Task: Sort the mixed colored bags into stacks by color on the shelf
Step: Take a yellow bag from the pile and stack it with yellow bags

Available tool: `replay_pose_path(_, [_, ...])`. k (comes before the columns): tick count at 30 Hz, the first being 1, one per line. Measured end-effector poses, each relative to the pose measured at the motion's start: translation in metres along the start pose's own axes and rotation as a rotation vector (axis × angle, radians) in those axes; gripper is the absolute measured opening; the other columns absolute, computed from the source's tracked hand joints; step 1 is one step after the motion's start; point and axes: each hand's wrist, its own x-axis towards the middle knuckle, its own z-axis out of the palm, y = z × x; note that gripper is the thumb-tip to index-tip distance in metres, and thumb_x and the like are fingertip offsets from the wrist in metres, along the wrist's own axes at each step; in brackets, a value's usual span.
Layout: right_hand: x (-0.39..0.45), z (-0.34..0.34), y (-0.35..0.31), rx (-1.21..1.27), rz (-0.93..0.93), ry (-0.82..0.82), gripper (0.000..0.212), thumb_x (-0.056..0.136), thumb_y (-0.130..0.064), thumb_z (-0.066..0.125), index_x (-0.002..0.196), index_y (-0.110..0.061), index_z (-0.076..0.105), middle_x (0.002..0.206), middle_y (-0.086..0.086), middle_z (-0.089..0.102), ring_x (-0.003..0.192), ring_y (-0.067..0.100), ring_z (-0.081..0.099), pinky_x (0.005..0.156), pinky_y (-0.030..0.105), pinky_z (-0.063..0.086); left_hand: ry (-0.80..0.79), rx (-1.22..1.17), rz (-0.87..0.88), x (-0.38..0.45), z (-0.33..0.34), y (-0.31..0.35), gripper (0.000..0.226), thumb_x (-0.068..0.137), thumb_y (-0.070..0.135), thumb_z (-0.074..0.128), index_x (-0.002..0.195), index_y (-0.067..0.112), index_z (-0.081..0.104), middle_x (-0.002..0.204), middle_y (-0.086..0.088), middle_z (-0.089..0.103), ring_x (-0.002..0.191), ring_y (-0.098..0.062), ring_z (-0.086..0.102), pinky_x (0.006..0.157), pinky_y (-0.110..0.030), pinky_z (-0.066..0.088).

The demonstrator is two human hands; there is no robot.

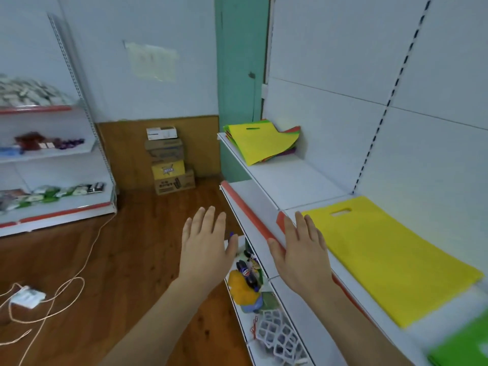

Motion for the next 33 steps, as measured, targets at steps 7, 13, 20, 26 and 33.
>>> replay_pose_path(7, [0.117, 0.049, -0.033, -0.041, 0.049, -0.014, 0.080, 0.105, -0.066, 0.014, 0.166, -0.016, 0.028, 0.173, 0.015, 0.020, 0.161, 0.034, 0.013, 0.128, 0.053, 0.021, -0.010, -0.047, 0.014, 0.117, 0.046, -0.065, 0.065, 0.105, 0.062, 0.031, 0.160, 0.027, 0.038, 0.171, -0.002, 0.029, 0.161, -0.025, 0.013, 0.131, -0.049, 0.009])
replay_pose_path(13, [0.203, 0.078, -0.058, -0.003, 0.151, 0.044, 0.080, 0.103, -0.065, 0.023, 0.159, -0.011, 0.044, 0.168, 0.018, 0.034, 0.158, 0.037, 0.026, 0.124, 0.056, 0.031, -0.006, -0.050, 0.132, 0.224, 0.062, -0.101, 0.063, 0.106, 0.057, 0.034, 0.158, 0.022, 0.041, 0.168, -0.005, 0.034, 0.159, -0.027, 0.020, 0.129, -0.047, 0.011])
replay_pose_path(20, [0.292, 0.102, -0.060, -0.063, 0.246, 0.024, 0.084, 0.101, -0.065, 0.013, 0.163, -0.013, 0.035, 0.172, 0.017, 0.024, 0.161, 0.034, 0.015, 0.128, 0.051, 0.020, -0.077, -0.100, 0.253, 0.326, 0.108, -0.111, 0.064, 0.107, 0.057, 0.029, 0.160, 0.023, 0.037, 0.170, -0.006, 0.029, 0.160, -0.027, 0.015, 0.130, -0.049, 0.014])
replay_pose_path(26, [0.391, 0.126, -0.058, -0.066, 0.272, 0.096, 0.079, 0.103, -0.063, 0.024, 0.159, -0.010, 0.044, 0.168, 0.018, 0.033, 0.158, 0.037, 0.023, 0.125, 0.054, 0.025, -0.090, -0.088, 0.331, 0.427, 0.143, -0.116, 0.064, 0.107, 0.057, 0.027, 0.161, 0.023, 0.034, 0.169, -0.005, 0.029, 0.159, -0.027, 0.016, 0.129, -0.049, 0.015])
replay_pose_path(33, [0.486, 0.152, -0.053, -0.096, 0.338, 0.074, 0.078, 0.102, -0.065, 0.025, 0.158, -0.015, 0.046, 0.168, 0.014, 0.035, 0.158, 0.036, 0.023, 0.126, 0.056, 0.023, -0.120, -0.112, 0.436, 0.536, 0.168, -0.105, 0.061, 0.108, 0.053, 0.034, 0.159, 0.020, 0.038, 0.167, -0.005, 0.033, 0.159, -0.026, 0.017, 0.129, -0.048, 0.016])
